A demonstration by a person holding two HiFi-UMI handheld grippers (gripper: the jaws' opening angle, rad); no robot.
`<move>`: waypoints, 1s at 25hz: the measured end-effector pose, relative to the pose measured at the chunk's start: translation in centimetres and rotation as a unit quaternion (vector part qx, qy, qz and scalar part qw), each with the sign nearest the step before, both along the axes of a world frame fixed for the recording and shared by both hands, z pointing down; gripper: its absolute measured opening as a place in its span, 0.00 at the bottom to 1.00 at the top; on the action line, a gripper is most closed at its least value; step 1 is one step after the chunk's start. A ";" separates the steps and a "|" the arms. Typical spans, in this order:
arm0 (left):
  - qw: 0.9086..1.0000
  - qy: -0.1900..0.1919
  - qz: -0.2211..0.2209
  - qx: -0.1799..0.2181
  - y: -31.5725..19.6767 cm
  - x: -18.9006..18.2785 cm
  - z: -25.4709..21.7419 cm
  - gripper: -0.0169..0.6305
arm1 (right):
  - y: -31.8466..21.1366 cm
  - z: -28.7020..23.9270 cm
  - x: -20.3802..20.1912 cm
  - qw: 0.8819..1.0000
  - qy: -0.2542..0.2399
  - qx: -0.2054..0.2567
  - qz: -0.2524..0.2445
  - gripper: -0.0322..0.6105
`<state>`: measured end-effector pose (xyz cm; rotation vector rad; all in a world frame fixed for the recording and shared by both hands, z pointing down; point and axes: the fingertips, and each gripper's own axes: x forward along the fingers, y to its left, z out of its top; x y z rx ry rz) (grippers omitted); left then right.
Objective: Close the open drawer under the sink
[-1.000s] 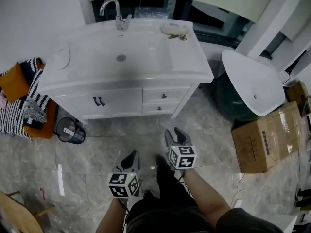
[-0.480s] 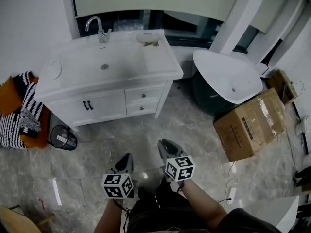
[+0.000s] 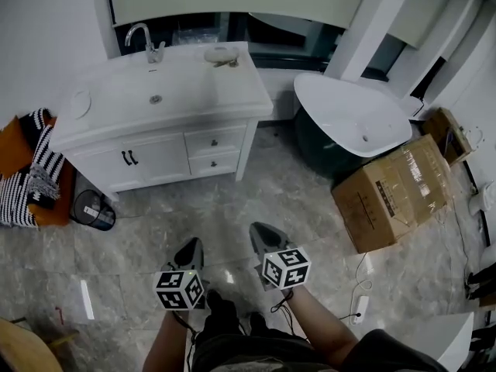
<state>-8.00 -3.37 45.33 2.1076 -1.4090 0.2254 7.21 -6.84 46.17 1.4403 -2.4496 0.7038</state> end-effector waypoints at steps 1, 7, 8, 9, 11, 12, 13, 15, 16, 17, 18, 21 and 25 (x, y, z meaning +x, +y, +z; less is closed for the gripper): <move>1.000 -0.003 -0.004 0.003 0.7 0.6 -0.3 0.05 | 0.8 -0.1 0.4 1.000 -0.003 0.000 -0.006 0.12; 0.999 -0.021 -0.019 0.018 5.4 4.1 -2.2 0.05 | 5.5 -0.9 3.4 0.999 -0.017 0.001 -0.037 0.11; 0.999 -0.024 -0.022 0.021 6.3 4.7 -2.5 0.05 | 6.2 -1.1 4.0 0.999 -0.019 0.003 -0.043 0.11; 0.999 -0.028 -0.026 0.025 7.1 5.3 -2.9 0.05 | 6.8 -1.4 4.5 0.999 -0.020 0.005 -0.050 0.11; 0.998 -0.032 -0.035 0.036 8.5 6.3 -3.9 0.05 | 8.0 -2.2 5.3 0.997 -0.020 0.015 -0.067 0.11; 0.998 -0.034 -0.040 0.043 9.2 6.8 -4.4 0.05 | 8.5 -2.6 5.6 0.997 -0.020 0.020 -0.076 0.11; 0.997 -0.035 -0.045 0.048 9.9 7.2 -4.8 0.05 | 9.0 -3.0 5.8 0.996 -0.019 0.024 -0.085 0.10; 0.997 -0.038 -0.048 0.057 11.3 8.1 -5.6 0.05 | 10.1 -3.5 6.1 0.994 -0.017 0.032 -0.102 0.10; 0.996 -0.040 -0.048 0.059 12.0 8.6 -5.8 0.05 | 10.7 -3.7 6.2 0.993 -0.014 0.035 -0.110 0.10; 0.996 -0.042 -0.048 0.061 12.7 9.0 -6.1 0.05 | 11.3 -3.9 6.4 0.992 -0.012 0.038 -0.116 0.10; 0.996 -0.045 -0.047 0.062 13.4 9.5 -6.3 0.05 | 11.9 -4.1 6.5 0.992 -0.011 0.040 -0.122 0.10; 0.996 -0.050 -0.043 0.068 15.1 10.6 -7.0 0.05 | 13.5 -4.4 7.1 0.991 -0.014 0.043 -0.129 0.10; 0.995 -0.056 -0.036 0.075 15.8 11.8 -7.5 0.05 | 14.6 -5.0 8.5 0.992 -0.021 0.041 -0.116 0.10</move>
